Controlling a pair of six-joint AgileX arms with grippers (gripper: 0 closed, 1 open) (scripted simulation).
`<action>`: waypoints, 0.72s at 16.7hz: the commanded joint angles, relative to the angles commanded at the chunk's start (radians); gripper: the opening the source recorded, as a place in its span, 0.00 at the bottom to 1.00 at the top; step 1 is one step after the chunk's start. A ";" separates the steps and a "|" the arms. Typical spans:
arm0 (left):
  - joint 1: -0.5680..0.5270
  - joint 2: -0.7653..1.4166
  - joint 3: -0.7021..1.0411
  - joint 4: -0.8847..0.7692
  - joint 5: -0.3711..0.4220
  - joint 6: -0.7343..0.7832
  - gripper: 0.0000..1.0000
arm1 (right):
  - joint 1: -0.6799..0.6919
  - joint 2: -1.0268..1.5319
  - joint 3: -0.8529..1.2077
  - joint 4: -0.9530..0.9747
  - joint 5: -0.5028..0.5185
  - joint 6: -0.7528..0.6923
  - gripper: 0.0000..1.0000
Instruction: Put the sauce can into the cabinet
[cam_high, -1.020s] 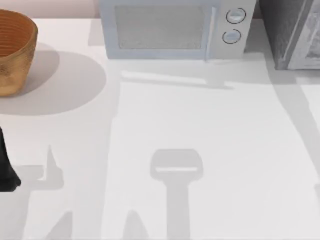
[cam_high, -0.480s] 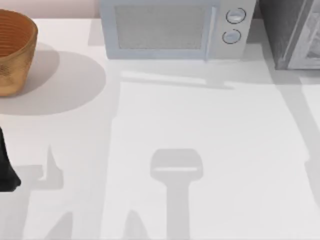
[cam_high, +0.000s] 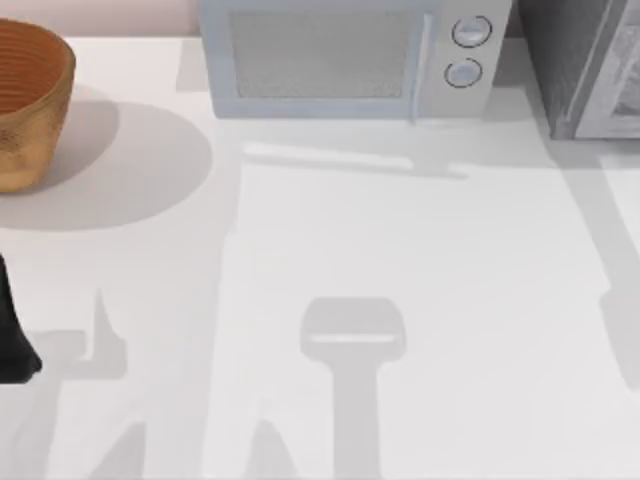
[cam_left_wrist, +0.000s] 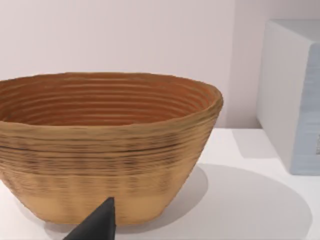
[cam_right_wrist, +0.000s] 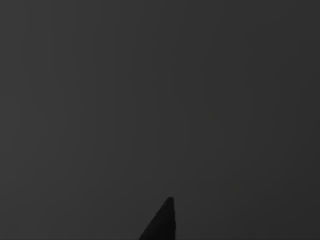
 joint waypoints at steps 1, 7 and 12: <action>0.000 0.000 0.000 0.000 0.000 0.000 1.00 | 0.000 0.000 0.000 0.000 0.000 0.000 0.00; 0.000 0.000 0.000 0.000 0.000 0.000 1.00 | 0.000 0.000 0.000 0.000 0.000 0.000 0.30; 0.000 0.000 0.000 0.000 0.000 0.000 1.00 | 0.000 0.000 0.000 0.000 0.000 0.000 0.68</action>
